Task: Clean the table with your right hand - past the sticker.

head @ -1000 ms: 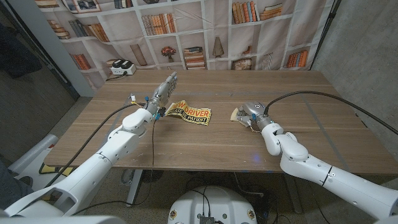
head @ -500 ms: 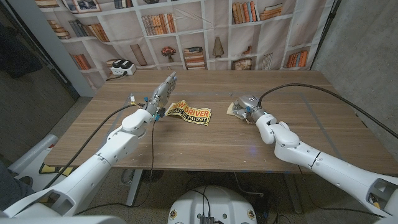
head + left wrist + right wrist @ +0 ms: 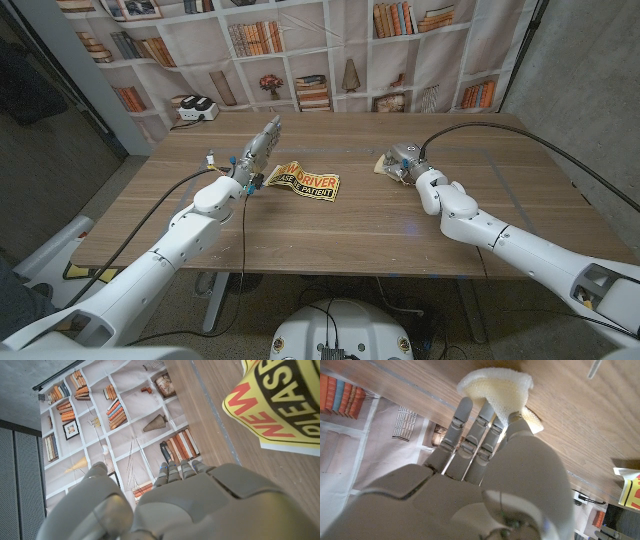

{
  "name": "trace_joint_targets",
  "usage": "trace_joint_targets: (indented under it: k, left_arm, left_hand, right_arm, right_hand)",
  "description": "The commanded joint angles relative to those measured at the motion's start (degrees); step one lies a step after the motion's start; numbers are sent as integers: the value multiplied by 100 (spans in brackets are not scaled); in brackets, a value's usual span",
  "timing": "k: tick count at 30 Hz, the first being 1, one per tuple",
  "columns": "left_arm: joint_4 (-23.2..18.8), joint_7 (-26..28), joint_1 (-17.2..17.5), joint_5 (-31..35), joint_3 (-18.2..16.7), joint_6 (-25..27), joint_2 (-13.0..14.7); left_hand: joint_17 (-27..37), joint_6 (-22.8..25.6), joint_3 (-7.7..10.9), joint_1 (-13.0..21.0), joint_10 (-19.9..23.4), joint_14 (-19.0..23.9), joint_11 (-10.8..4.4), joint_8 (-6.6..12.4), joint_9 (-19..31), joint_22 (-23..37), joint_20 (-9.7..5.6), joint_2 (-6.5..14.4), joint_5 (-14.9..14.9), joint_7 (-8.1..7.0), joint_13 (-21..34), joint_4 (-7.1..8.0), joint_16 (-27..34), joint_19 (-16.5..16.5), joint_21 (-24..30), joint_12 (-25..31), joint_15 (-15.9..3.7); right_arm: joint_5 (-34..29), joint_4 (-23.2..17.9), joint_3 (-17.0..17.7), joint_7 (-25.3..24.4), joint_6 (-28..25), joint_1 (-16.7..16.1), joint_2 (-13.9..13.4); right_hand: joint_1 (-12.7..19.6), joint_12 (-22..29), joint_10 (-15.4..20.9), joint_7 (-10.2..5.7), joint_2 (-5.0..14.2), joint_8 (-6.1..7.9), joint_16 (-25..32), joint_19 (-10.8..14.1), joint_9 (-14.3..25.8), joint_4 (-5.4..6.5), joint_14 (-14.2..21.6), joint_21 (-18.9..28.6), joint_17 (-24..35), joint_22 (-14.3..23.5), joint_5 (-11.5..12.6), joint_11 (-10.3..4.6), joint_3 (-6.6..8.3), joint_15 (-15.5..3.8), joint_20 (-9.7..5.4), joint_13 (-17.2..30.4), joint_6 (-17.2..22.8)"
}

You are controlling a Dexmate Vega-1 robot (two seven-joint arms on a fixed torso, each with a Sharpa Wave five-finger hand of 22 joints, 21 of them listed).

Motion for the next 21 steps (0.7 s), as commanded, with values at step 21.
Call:
trace_joint_targets:
  k: [21]
  left_arm:
    - [141,-101,-85,2,37,-68,-64]
  left_hand:
    - [12,29,-33,39,-31,-24,25,-33,18,28,-106,29,-16,2,22,-9,10,-61,-11,-2,1]
  right_arm:
    - [173,-1989,278,368,-348,-1371,-873]
  right_hand:
    - [5,45,-28,14,63,50,11,2,50,68,0,-13,33,34,28,-6,-2,-183,-810,56,-13]
